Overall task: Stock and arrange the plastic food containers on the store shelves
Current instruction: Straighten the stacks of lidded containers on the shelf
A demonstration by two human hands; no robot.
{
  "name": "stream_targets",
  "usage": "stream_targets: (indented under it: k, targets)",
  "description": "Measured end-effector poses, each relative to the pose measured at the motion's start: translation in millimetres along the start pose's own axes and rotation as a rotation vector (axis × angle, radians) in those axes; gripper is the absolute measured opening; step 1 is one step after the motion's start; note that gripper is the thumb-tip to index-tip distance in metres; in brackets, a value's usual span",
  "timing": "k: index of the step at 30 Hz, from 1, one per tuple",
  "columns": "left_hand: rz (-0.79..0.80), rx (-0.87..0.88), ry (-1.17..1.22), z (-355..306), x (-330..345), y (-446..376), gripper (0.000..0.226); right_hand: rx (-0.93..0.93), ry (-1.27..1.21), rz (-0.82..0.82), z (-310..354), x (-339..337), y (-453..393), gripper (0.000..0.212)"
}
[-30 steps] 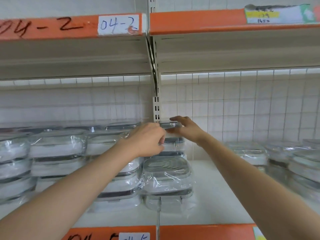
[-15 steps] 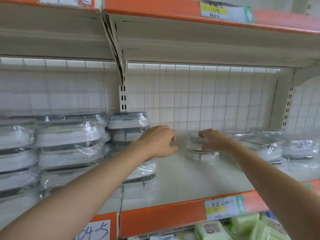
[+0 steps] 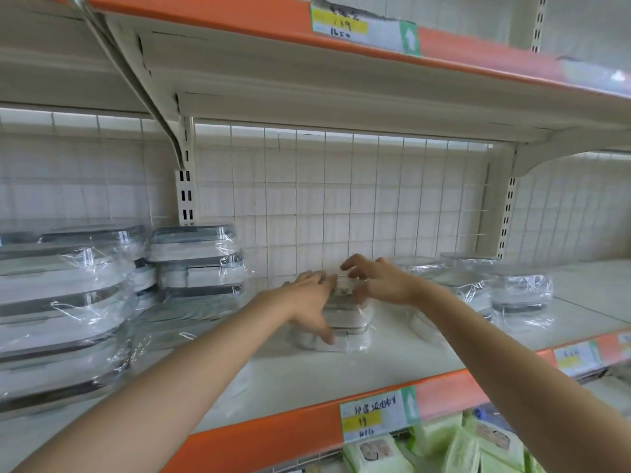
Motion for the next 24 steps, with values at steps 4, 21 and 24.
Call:
stream_targets:
  k: [4,21,24]
  targets:
    - [0.005,0.028,0.087,4.2,-6.1,-0.4,0.111,0.001,-0.289,0.048,-4.5,-1.2,15.1,0.068]
    - [-0.284,-0.054,0.227,53.9,-78.5,89.9,0.089,0.022,0.034,0.029,-15.1,42.3,5.0,0.091]
    - [-0.236,-0.118,0.154,73.0,-75.8,111.1,0.087,0.021,0.001,-0.127,-10.6,28.1,1.4,0.08]
Point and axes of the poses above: each hand's wrist, its own y-axis away from the middle knuckle, its own x-axis out of the palm, z = x × y, the point moved 2 cm from there along -y, towards the middle knuckle, and after that the axes turned 1 degree about -y, right-handed, at the moved point
